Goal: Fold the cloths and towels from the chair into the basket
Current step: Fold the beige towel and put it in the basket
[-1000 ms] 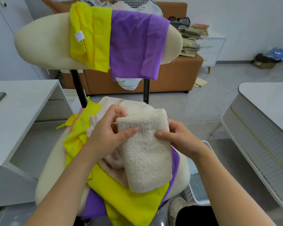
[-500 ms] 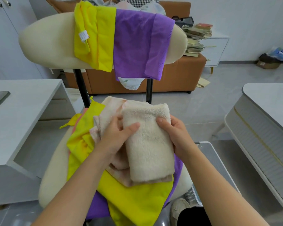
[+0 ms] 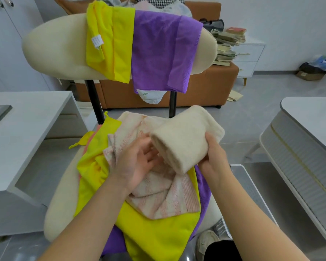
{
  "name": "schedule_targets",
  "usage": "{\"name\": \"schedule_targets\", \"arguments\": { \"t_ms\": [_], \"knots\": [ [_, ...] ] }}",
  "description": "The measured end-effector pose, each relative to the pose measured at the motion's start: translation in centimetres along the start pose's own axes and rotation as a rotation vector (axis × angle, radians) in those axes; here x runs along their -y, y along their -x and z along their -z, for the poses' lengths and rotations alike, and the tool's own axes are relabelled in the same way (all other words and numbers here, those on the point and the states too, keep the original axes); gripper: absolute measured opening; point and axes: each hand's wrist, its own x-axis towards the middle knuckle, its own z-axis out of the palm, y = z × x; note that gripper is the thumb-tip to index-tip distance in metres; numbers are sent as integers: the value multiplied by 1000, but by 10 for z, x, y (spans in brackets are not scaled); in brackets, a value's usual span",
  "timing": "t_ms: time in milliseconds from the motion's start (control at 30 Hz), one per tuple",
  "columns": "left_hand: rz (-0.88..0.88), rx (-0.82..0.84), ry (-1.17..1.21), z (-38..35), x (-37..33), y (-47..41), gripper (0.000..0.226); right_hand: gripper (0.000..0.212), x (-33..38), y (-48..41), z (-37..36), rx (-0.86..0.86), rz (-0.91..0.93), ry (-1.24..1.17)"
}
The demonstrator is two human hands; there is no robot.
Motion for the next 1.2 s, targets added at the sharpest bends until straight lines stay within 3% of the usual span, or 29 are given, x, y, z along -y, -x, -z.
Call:
{"name": "schedule_targets", "arguments": {
  "t_ms": [67,233,433,533,867,933,1067,1200],
  "knots": [
    [-69,40,-50,-2,5,0,47,36,-4,-4,1,-42,-64,-66],
    [-221,-129,-327,-4,21,-5,45,37,-13,-7,0,-19,-146,-104],
    [-176,-202,-310,-11,19,-5,25,35,-14,-2,1,3,-204,-124],
    [-223,-230,-444,-6,20,-5,22,35,-16,1,-1,32,-240,-132],
    [-476,-221,-962,-5,23,2,73,39,-24,-1,-1,96,-296,-128],
    [-508,-285,-962,-5,24,3,60,39,-25,-1,0,97,-294,-107],
    [-504,-355,-862,-7,20,3,15,40,-27,1,-2,101,-265,-106],
    [-442,-397,-778,-7,19,2,17,33,-24,8,-6,127,-226,-79]
  ]
}}
